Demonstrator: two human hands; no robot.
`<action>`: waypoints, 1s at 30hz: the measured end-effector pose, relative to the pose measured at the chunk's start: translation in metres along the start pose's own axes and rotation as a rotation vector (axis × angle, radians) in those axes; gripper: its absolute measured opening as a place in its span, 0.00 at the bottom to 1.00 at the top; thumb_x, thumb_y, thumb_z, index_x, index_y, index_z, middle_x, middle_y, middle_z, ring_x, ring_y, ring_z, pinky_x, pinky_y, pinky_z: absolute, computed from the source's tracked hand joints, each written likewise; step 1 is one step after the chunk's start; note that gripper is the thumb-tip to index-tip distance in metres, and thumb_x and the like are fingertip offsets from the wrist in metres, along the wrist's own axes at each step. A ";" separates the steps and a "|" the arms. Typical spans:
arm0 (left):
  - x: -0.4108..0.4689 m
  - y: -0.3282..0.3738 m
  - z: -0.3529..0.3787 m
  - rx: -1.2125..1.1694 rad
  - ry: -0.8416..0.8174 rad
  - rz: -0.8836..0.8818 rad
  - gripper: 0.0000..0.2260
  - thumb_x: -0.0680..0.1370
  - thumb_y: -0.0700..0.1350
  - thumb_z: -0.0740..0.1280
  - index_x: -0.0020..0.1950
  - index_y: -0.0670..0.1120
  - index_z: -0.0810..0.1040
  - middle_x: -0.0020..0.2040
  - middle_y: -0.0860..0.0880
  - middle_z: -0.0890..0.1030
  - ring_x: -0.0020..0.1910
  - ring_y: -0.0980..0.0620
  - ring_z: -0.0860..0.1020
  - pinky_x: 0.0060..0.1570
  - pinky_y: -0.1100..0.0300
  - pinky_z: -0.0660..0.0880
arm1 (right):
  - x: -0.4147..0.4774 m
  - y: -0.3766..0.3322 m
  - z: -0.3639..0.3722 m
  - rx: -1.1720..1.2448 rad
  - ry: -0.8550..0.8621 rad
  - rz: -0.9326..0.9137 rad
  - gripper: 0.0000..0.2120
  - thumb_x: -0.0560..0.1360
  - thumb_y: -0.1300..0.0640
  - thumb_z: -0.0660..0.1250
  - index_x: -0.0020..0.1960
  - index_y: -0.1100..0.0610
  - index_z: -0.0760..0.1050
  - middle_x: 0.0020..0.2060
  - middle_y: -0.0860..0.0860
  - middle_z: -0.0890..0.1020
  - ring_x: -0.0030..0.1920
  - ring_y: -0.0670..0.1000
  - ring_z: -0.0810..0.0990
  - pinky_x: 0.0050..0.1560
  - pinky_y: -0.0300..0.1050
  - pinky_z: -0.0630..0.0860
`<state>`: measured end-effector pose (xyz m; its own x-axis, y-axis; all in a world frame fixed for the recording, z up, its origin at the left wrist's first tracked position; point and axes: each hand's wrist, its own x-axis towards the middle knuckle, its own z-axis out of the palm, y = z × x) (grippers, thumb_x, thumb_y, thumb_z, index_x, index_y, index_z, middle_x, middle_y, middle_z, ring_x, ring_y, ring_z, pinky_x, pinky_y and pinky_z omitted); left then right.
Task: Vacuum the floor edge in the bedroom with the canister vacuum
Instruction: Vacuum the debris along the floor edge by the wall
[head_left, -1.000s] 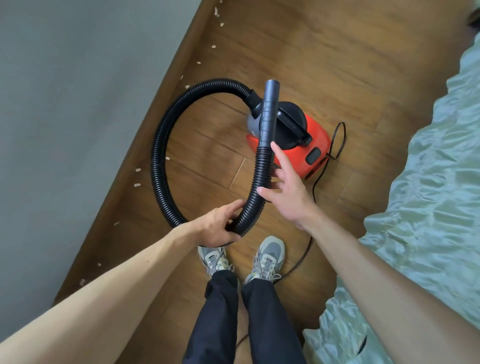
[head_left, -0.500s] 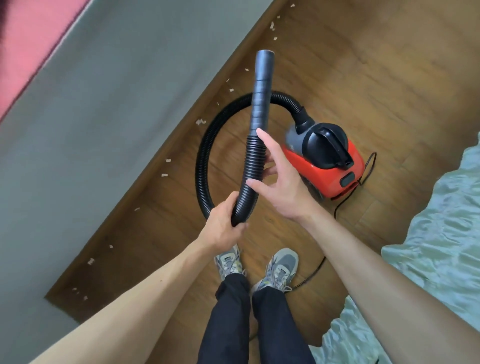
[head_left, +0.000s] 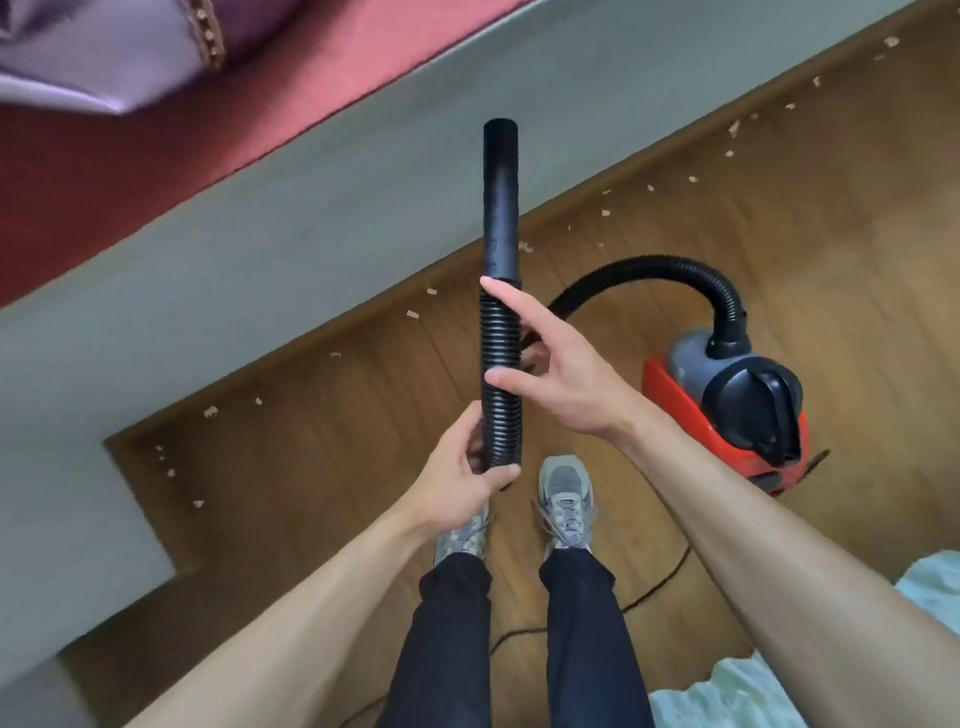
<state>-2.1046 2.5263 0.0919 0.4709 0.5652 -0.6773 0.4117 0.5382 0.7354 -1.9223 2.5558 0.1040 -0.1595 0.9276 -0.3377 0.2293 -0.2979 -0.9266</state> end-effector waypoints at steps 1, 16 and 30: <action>-0.003 -0.001 -0.001 -0.050 0.037 -0.001 0.28 0.77 0.33 0.71 0.70 0.56 0.69 0.63 0.48 0.79 0.62 0.51 0.78 0.63 0.61 0.76 | 0.008 -0.002 0.002 -0.011 -0.057 0.000 0.36 0.76 0.61 0.71 0.79 0.44 0.60 0.71 0.42 0.70 0.60 0.45 0.75 0.62 0.53 0.76; -0.052 -0.067 0.032 -0.639 0.542 -0.126 0.27 0.76 0.31 0.70 0.71 0.50 0.68 0.52 0.51 0.82 0.56 0.51 0.80 0.64 0.54 0.76 | 0.057 -0.015 0.088 -0.095 -0.724 0.131 0.33 0.77 0.68 0.68 0.76 0.46 0.64 0.56 0.38 0.70 0.48 0.42 0.79 0.46 0.44 0.83; -0.110 -0.145 0.017 -0.701 0.726 -0.012 0.42 0.76 0.32 0.71 0.75 0.69 0.60 0.75 0.56 0.69 0.68 0.48 0.75 0.64 0.47 0.76 | 0.051 0.025 0.218 -0.027 -0.723 0.452 0.30 0.76 0.66 0.72 0.73 0.49 0.69 0.44 0.52 0.75 0.44 0.51 0.81 0.37 0.42 0.82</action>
<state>-2.2031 2.3760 0.0604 -0.2158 0.6753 -0.7053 -0.2483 0.6606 0.7085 -2.1347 2.5469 0.0277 -0.6189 0.3463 -0.7050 0.4399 -0.5908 -0.6764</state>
